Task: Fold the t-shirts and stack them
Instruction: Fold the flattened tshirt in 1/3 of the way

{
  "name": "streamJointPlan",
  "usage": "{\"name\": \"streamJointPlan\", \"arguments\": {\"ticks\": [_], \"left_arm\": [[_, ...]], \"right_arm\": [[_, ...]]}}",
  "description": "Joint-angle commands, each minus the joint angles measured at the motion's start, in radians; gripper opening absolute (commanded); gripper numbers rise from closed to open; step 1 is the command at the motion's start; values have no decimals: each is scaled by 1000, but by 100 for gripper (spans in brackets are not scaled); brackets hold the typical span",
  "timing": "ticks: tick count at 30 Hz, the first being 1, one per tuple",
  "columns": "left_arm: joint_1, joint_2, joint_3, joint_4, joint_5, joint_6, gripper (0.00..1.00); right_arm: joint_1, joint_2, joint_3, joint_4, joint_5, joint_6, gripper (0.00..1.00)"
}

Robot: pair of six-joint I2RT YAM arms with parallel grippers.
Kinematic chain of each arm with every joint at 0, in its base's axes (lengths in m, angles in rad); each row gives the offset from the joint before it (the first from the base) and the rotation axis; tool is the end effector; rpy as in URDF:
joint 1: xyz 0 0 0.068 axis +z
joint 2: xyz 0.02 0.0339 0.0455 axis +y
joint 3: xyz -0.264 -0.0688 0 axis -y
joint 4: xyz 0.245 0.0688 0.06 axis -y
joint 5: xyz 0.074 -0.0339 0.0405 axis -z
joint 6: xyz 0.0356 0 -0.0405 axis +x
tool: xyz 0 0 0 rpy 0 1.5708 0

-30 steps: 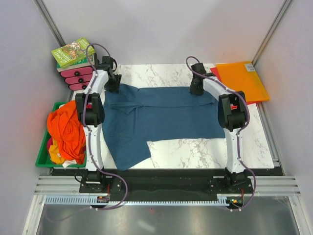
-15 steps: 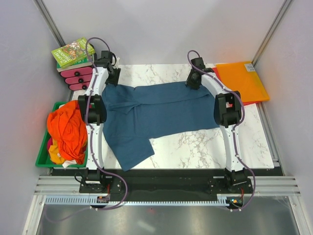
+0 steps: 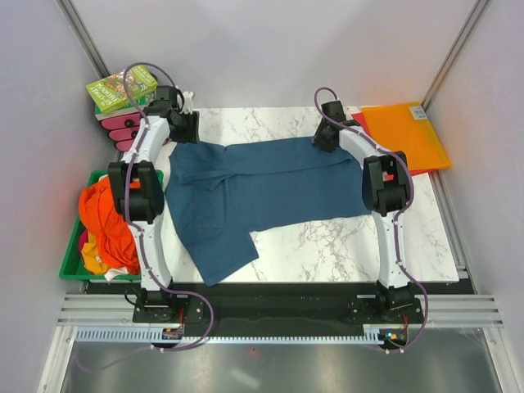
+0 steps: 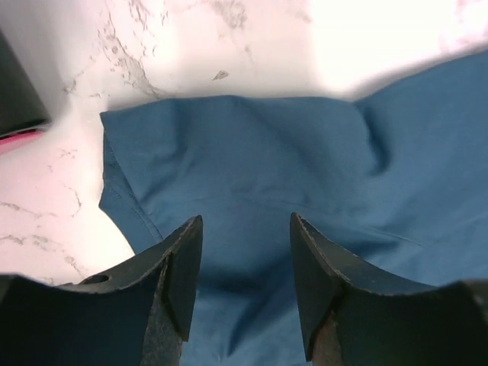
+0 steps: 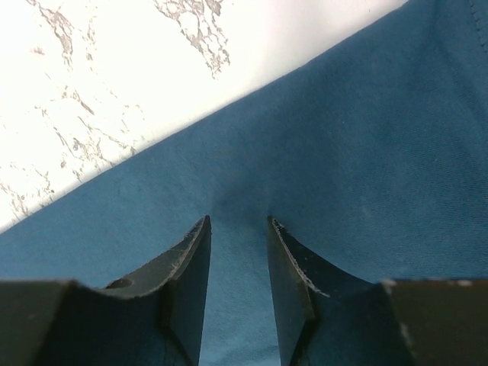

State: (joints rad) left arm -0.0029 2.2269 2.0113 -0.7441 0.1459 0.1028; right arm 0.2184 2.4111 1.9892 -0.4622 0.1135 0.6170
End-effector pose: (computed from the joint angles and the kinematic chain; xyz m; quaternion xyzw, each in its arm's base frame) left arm 0.4959 -0.0066 0.2394 0.0721 0.9487 -0.0544 0.3031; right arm 0.5223 0.1118 0.1595 0.2048 0.9177 0.0875 0.3289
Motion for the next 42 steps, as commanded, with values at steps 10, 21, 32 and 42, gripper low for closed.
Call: {"name": "streamJointPlan", "arguments": {"ticks": [10,21,32,42], "left_arm": [[-9,-43,-235,107,24,-20,2],[-17,169,-5,-122,-2,9,2],[-25,312,314,-233,-17,5,8],[-28,379,449,-230,-69,41,20]], "right_arm": [[16,-150,-196,45,149,-109,41],[18,-110,-201,-18,156,-66,40],[-1,-193,-351,-30,186,-39,41],[-20,-89,-199,-73,186,-51,43]]}}
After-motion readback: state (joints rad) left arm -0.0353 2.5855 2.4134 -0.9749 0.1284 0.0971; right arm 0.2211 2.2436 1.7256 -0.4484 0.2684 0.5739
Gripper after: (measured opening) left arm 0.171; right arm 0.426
